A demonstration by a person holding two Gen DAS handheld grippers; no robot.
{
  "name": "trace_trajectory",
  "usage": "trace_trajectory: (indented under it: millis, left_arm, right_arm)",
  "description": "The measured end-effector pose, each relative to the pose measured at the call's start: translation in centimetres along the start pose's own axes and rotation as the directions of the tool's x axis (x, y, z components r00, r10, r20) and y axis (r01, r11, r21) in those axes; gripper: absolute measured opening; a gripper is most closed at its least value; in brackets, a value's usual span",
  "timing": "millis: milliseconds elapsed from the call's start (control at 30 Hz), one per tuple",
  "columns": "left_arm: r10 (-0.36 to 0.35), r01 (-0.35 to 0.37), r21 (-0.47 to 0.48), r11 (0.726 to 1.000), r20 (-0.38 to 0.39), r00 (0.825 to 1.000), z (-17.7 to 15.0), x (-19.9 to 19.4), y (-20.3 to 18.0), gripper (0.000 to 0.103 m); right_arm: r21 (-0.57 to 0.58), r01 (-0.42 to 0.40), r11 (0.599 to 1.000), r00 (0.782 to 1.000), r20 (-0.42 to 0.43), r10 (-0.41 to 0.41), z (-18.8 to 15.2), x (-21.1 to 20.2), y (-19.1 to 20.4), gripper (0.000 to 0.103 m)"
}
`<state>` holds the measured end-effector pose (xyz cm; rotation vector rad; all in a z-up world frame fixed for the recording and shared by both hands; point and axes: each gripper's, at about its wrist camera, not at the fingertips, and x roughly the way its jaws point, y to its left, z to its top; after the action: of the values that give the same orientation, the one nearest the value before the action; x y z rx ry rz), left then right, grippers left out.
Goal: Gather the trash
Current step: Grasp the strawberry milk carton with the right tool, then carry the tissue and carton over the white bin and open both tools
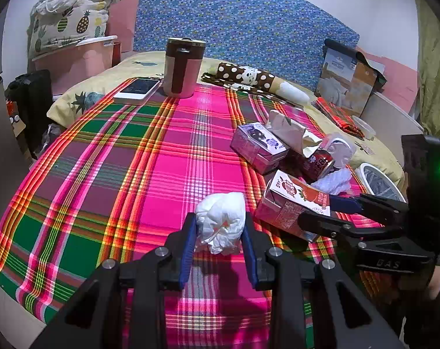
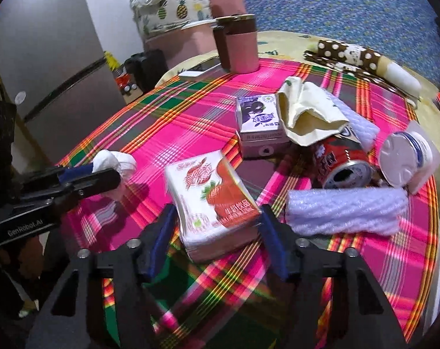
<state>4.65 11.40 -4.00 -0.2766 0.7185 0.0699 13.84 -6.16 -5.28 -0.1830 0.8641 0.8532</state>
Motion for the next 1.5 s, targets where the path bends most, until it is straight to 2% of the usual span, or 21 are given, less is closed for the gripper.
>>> trace_trajectory:
  millis: [333, 733, 1067, 1500]
  left_arm:
    - [-0.036, 0.036, 0.037, 0.999, -0.003, 0.999, -0.2, -0.3, -2.3, 0.031]
    - [-0.114, 0.116, 0.134, 0.984, -0.023, 0.993, 0.3, 0.5, -8.3, 0.031]
    - [-0.186, 0.190, 0.211, 0.959, -0.040, 0.982, 1.2, 1.8, -14.0, 0.031]
    - [-0.285, 0.291, 0.297, 0.909, -0.065, 0.956, 2.7, 3.6, -21.0, 0.031]
  right_arm:
    - [0.103, 0.002, 0.995, 0.998, 0.054, -0.007, -1.3, -2.2, -0.4, 0.057]
    - [0.227, 0.037, 0.973, 0.987, 0.144, -0.071, -3.2, -6.5, -3.4, 0.057]
    - [0.324, 0.113, 0.939, 0.968, 0.178, -0.178, -5.1, -9.6, -7.0, 0.057]
    - [0.415, 0.208, 0.886, 0.928, 0.202, -0.313, -7.0, -13.3, -10.8, 0.057]
